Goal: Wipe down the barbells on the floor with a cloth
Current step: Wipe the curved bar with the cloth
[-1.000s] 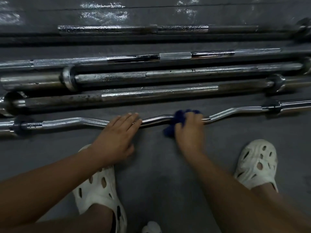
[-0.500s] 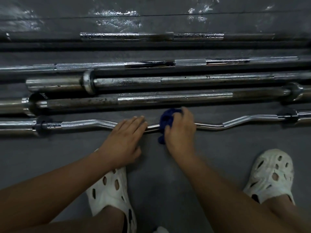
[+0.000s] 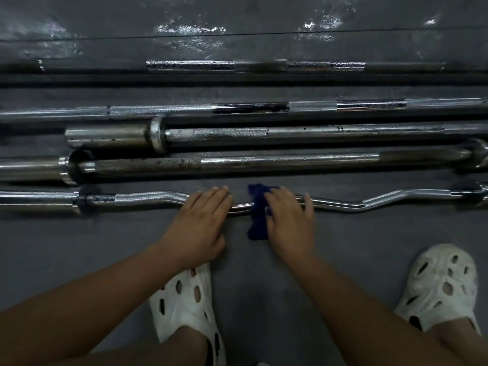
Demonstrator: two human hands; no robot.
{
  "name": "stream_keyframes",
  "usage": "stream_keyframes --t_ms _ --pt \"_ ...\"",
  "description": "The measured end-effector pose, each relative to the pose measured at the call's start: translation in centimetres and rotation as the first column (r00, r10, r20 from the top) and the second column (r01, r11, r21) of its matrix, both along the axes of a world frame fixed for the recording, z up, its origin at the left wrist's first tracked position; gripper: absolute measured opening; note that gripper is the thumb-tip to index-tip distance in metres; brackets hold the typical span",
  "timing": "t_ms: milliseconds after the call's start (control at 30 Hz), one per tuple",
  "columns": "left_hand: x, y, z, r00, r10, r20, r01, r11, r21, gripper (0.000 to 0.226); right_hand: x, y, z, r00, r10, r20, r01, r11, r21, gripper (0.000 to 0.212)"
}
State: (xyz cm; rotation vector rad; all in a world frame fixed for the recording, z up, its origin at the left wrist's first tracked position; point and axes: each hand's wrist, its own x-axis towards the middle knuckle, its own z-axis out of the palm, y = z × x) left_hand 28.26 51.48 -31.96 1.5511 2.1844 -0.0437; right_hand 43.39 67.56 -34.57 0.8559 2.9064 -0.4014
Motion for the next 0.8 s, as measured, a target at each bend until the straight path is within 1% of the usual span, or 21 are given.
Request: stream_keyframes --t_ms 33,67,133,167,200,233,267,300,333,400,433,500,533,567,600,633,667,700,733,767,800 --pt "-0.1 -0.2 -0.1 1.000 0.003 -0.003 -0.003 1.000 0.001 0.082 -0.2 0.4 0.1 0.996 -0.086 0.013 0.086 0.996 -0.033 0.039" --pt "-0.1 -0.3 -0.1 1.000 0.004 -0.004 -0.004 1.000 -0.002 0.082 -0.6 0.2 0.3 0.997 -0.076 -0.004 0.075 0.995 -0.065 0.036" --pt "-0.1 -0.4 -0.2 1.000 0.007 -0.001 -0.007 1.000 -0.014 0.084 -1.9 -0.7 0.9 0.990 0.006 -0.140 -0.029 0.986 -0.161 0.032" --pt "0.0 -0.4 -0.2 1.000 0.014 0.001 -0.014 1.000 -0.016 0.084 -2.8 -0.7 1.3 0.973 -0.059 -0.221 0.008 0.973 -0.229 0.031" --pt "-0.1 -0.4 -0.2 1.000 0.022 0.000 -0.022 1.000 -0.012 0.084 -3.5 -0.4 1.8 0.938 -0.214 -0.271 0.116 0.934 -0.338 0.031" --pt "-0.1 -0.5 -0.2 1.000 0.028 -0.001 -0.028 1.000 -0.007 0.084 -4.0 0.0 2.1 0.875 -0.383 -0.295 0.239 0.873 -0.426 0.031" --pt "-0.2 -0.6 -0.2 0.999 0.034 -0.005 -0.034 0.999 -0.001 0.083 -4.2 0.3 2.2 0.799 -0.525 -0.294 0.354 0.805 -0.477 0.031" --pt "-0.3 -0.7 -0.1 0.999 0.038 -0.008 -0.038 0.999 0.004 0.082 -4.1 0.2 2.2 0.763 -0.588 -0.270 0.447 0.780 -0.437 0.033" --pt "-0.4 -0.8 -0.1 0.999 0.038 -0.011 -0.038 0.999 0.004 0.082 -3.7 -0.4 2.0 0.789 -0.564 -0.243 0.488 0.816 -0.310 0.039" --pt "-0.5 -0.8 -0.2 0.999 0.032 -0.014 -0.032 0.999 -0.010 0.081 -2.4 -2.8 0.8 0.889 -0.430 -0.160 0.419 0.902 -0.101 0.055" --pt "-0.5 -0.7 -0.3 0.999 0.030 -0.012 -0.030 0.999 -0.018 0.082 -1.8 -4.3 0.0 0.935 -0.328 -0.132 0.321 0.944 -0.072 0.061" --pt "-0.5 -0.7 -0.5 0.999 0.033 -0.007 -0.033 0.999 -0.016 0.083 -0.7 -6.4 -1.4 0.992 -0.001 -0.125 -0.003 0.999 -0.038 0.063" --pt "-0.5 -0.7 -0.5 0.999 0.036 -0.008 -0.036 0.999 -0.008 0.084 -0.4 -5.9 -1.7 0.976 0.167 -0.140 -0.167 0.986 0.007 0.060" --pt "-0.5 -0.7 -0.5 0.999 0.038 -0.011 -0.038 0.999 0.000 0.084 -0.2 -4.7 -1.8 0.954 0.256 -0.157 -0.253 0.967 0.040 0.055" --pt "-0.6 -0.8 -0.4 0.999 0.043 -0.016 -0.043 0.999 0.006 0.083 -0.1 -3.3 -1.7 0.961 0.225 -0.160 -0.217 0.974 0.065 0.051" --pt "-0.7 -0.9 -0.3 0.999 0.049 -0.024 -0.049 0.999 0.011 0.083 0.0 -2.3 -1.3 0.987 0.075 -0.144 -0.065 0.995 0.069 0.047" --pt "-0.7 -1.0 -0.3 0.998 0.053 -0.032 -0.053 0.999 0.013 0.083 -0.2 -1.9 -0.7 0.983 -0.128 -0.131 0.136 0.989 0.051 0.044" --pt "-0.7 -1.1 -0.4 0.998 0.055 -0.036 -0.054 0.998 0.013 0.083 -0.7 -2.5 -0.3 0.958 -0.257 -0.125 0.261 0.965 0.014 0.042" --pt "-0.7 -1.1 -0.4 0.998 0.053 -0.035 -0.053 0.999 0.010 0.083 -1.5 -3.7 0.0 0.958 -0.262 -0.120 0.259 0.965 -0.037 0.041" --pt "-0.7 -1.2 -0.5 0.998 0.051 -0.029 -0.051 0.999 0.007 0.083 -2.3 -4.9 0.3 0.979 -0.167 -0.115 0.156 0.983 -0.095 0.040" --pt "-0.6 -1.2 -0.5 0.998 0.050 -0.023 -0.050 0.999 0.008 0.083 -2.7 -5.7 0.4 0.992 -0.020 -0.128 0.004 0.992 -0.124 0.038"
